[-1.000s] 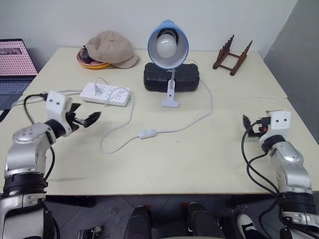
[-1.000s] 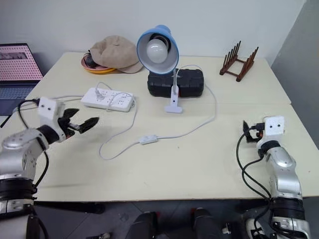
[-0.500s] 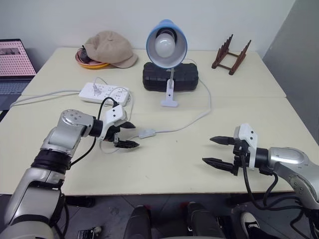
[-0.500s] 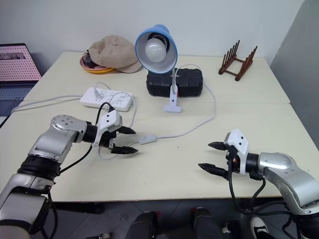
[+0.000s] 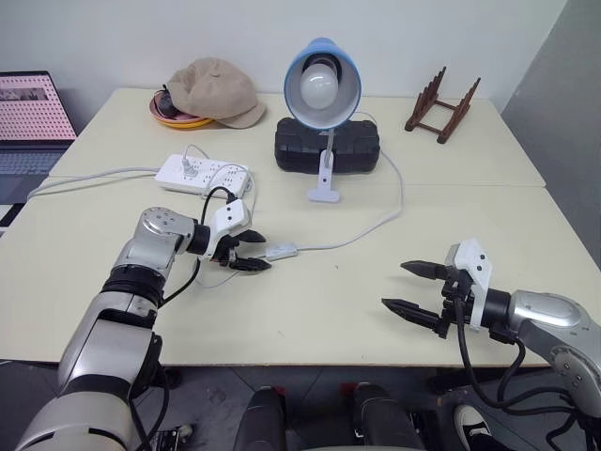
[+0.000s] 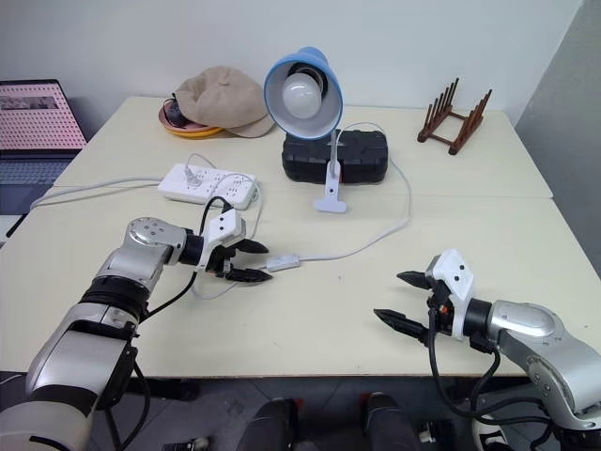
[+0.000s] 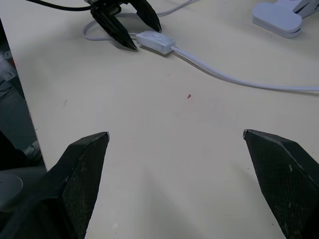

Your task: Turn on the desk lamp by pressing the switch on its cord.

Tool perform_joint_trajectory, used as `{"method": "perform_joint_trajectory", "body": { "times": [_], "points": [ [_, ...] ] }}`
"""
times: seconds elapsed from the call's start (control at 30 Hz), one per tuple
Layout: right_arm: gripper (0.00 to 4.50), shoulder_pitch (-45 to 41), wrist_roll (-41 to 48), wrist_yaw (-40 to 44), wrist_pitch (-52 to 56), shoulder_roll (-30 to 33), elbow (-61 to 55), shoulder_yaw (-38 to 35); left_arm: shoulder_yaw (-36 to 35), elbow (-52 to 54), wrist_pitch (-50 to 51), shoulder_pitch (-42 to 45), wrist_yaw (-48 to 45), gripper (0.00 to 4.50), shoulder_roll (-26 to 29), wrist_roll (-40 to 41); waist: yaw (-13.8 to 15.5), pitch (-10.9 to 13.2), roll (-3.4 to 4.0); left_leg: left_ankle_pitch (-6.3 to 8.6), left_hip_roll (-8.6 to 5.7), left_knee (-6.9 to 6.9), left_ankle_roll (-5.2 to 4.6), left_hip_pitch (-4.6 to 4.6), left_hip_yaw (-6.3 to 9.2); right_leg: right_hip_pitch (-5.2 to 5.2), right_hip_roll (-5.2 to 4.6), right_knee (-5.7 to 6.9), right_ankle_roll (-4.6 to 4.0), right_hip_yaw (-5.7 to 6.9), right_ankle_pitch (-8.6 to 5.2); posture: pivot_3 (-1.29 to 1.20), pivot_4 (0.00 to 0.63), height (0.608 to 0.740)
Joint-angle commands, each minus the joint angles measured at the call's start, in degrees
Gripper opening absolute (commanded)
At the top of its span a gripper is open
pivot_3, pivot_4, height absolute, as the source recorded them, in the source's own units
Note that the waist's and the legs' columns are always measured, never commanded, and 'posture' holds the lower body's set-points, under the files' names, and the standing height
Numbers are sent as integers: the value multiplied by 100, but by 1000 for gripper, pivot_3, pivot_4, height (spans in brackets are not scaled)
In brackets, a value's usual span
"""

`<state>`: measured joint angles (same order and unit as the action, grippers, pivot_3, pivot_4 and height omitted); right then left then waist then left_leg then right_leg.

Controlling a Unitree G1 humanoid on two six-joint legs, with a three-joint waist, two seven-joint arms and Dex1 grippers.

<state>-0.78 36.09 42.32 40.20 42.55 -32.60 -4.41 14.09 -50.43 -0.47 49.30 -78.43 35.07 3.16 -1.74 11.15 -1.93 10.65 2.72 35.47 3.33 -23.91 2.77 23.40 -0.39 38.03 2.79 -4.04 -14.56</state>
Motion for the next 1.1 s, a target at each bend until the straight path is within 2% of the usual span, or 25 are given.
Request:
{"method": "perform_joint_trajectory", "body": {
  "times": [0.03,0.27,0.5,0.6,0.73,0.8,0.83,0.93,0.97,1.1],
  "points": [
    [4500,12,-36,22,-204,-54,-120,-58,-55,18,-7,35,-211,2556,-101,-35,-3,0,0,0,0,3,0,-1,0,-1,0,0,1,0,0,0,150,740],
    [4500,5,-102,50,-290,-116,0,-20,-26,314,3,-215,-377,1149,-17,-91,-11,0,0,0,0,4,0,0,2,-1,1,3,7,1,4,0,150,740],
    [4500,-164,351,-268,156,-370,-73,-148,-245,1389,605,-565,-553,1106,295,168,-33,0,0,0,3,3,0,2,2,0,2,5,5,1,3,0,150,740],
    [4500,-579,767,-1206,952,-957,-41,-116,-704,2317,1459,-585,177,1106,-140,705,-23,1,0,0,4,5,0,1,4,0,2,8,1,1,2,0,150,740],
    [4500,-998,2041,-2726,1965,-2167,64,-487,-995,4010,2657,-1027,1048,1106,-805,1347,2,0,0,0,4,33,0,-14,18,-4,1,14,5,10,5,0,150,740],
    [4500,-1124,2664,-3447,2351,-2571,113,-620,-1048,4656,2969,-1281,1563,1106,-1129,1496,-4,-1,2,0,2,31,1,-13,14,-8,-3,9,16,4,11,0,150,740],
    [4500,-1168,2878,-3692,2467,-2657,125,-671,-1065,4834,3078,-1349,1716,1106,-1195,1535,-9,-1,2,1,1,30,1,-12,12,-8,-3,6,27,2,17,0,150,740],
    [4500,-1467,4207,-5209,2167,-3279,526,-947,-935,5475,3140,-1801,2268,1106,-1556,1534,-31,-1,3,1,3,27,0,-9,14,-7,1,8,37,3,24,0,150,740],
    [4500,-1552,4647,-5621,2028,-3396,639,-996,-901,5611,3152,-1901,2404,1106,-1634,1537,-37,0,3,1,4,25,0,-5,14,-7,3,11,37,2,24,0,150,740],
    [4500,-1786,5250,-6259,1908,-3266,800,-881,-840,5906,3306,-2065,2661,1106,-1749,1625,-62,1,5,0,6,29,-1,-2,15,-7,7,11,7,-2,15,0,150,740]
  ]
}}
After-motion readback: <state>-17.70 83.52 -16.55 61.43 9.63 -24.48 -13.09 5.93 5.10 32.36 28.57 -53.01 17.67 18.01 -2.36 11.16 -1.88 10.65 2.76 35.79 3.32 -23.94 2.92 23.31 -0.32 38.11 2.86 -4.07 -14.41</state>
